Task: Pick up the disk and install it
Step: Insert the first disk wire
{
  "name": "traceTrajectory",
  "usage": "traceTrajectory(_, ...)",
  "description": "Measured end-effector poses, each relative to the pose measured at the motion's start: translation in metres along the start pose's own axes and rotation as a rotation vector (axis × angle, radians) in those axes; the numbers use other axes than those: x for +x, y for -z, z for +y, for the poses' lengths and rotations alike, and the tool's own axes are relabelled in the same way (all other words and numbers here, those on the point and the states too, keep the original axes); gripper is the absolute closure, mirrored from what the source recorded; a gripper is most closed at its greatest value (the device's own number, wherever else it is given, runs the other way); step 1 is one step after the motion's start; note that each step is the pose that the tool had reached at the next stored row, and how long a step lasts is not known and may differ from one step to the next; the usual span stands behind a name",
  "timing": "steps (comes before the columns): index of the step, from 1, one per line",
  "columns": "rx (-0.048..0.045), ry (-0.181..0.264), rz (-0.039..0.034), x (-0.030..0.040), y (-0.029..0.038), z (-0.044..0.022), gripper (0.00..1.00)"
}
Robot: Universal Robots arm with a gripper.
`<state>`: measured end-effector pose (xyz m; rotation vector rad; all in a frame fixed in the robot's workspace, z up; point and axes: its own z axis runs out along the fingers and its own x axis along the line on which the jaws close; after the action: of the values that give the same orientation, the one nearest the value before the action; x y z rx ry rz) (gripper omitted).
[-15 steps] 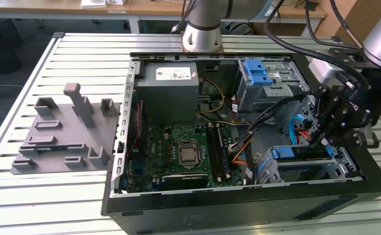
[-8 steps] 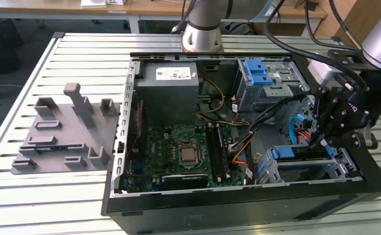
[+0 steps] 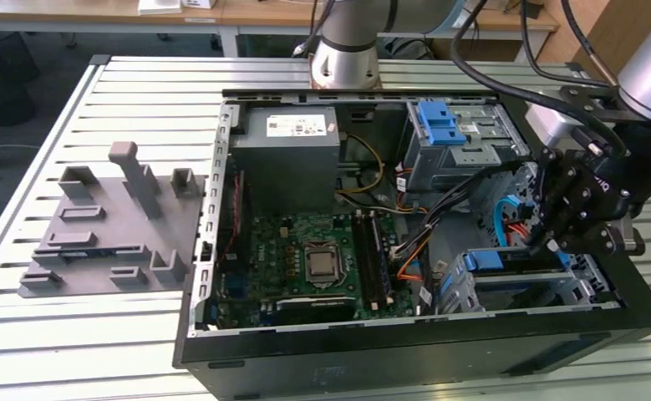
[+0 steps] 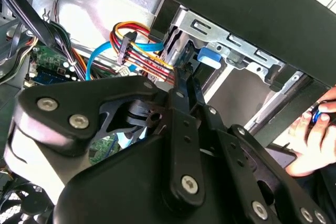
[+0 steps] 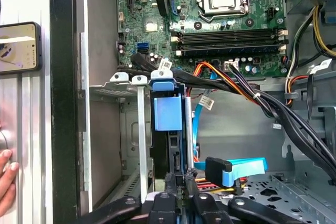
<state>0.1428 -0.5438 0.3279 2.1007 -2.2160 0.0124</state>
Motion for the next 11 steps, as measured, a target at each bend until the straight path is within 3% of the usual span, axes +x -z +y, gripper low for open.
traceTrajectory(1, 0.0001, 0.000, 0.0001, 0.0000, 0.0003, 0.0000, 0.82)
traceTrajectory(2, 0.0001, 0.000, 0.0004, 0.0001, 0.0010, 0.0000, 0.76)
traceTrajectory(8, -0.0002, 0.000, 0.0005, 0.0009, 0.0128, 0.0007, 0.76)
traceTrajectory(11, -0.0003, 0.000, 0.0002, 0.0009, 0.0132, 0.0007, 0.76)
